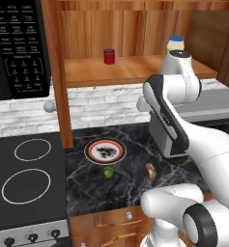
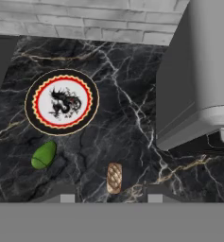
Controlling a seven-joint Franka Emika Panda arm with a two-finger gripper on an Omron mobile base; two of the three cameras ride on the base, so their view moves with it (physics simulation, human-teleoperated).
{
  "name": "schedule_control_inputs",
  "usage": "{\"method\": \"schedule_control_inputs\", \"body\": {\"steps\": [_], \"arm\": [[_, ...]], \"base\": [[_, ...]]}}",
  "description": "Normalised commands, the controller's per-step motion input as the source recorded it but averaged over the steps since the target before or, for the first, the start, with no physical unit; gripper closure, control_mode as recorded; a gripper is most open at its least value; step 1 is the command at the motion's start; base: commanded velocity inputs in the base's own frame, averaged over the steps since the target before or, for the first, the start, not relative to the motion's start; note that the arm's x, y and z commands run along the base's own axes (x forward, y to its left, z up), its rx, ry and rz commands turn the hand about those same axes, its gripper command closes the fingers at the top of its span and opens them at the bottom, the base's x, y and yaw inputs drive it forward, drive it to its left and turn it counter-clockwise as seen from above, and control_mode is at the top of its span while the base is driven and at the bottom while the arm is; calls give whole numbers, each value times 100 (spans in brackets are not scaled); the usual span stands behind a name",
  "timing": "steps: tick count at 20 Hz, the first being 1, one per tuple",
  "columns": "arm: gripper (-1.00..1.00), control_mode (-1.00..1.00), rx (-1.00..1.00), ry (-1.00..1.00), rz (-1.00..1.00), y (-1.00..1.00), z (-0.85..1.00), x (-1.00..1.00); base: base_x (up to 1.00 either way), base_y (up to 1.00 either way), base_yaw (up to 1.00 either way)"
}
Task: Pick the avocado and bread from the counter and place them on the plate. Then pick the jam from the cabinet and place it next to the plate. Lastly close the cabinet door.
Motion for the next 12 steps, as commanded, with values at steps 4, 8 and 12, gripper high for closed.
{"method": "schedule_control_inputs", "body": {"steps": [4, 8, 12], "arm": [[-100, -100, 0, -1, 0, 0, -10, -4], [-100, -100, 0, 0, 0, 0, -21, -12], [-100, -100, -1, -2, 0, 0, -23, -16]], "base": [[0, 0, 0], [0, 0, 0], [0, 0, 0]]}}
